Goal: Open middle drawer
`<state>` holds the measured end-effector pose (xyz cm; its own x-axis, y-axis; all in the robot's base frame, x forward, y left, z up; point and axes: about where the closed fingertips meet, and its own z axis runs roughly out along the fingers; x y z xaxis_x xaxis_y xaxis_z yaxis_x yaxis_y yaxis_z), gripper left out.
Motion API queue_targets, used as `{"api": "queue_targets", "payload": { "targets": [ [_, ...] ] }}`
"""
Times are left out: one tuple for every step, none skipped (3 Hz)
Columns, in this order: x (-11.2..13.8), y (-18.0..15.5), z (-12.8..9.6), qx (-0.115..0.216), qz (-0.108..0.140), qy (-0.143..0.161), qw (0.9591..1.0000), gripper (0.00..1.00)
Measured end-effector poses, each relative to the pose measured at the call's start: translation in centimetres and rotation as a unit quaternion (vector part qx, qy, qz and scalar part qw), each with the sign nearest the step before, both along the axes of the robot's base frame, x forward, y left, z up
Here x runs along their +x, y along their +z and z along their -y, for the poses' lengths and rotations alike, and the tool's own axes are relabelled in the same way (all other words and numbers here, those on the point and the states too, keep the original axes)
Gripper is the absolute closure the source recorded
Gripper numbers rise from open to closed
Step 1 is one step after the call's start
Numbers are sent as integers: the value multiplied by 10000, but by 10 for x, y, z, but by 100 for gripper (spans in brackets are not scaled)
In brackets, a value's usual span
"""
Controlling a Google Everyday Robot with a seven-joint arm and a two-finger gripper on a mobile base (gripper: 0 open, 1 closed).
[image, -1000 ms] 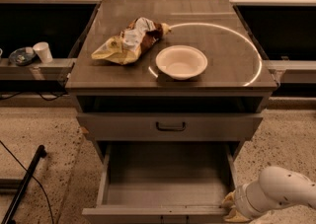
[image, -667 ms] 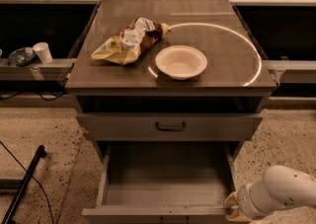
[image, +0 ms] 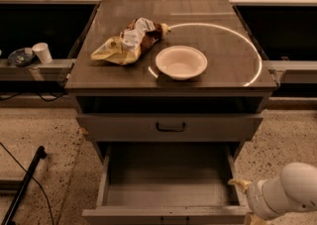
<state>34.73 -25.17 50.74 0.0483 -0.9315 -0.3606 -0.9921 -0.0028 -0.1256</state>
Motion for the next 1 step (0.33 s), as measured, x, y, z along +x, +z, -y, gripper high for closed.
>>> {"api": "queue_targets", "payload": {
  "targets": [
    [1, 2, 1, -14, 19, -5, 10000, 0]
  ]
}}
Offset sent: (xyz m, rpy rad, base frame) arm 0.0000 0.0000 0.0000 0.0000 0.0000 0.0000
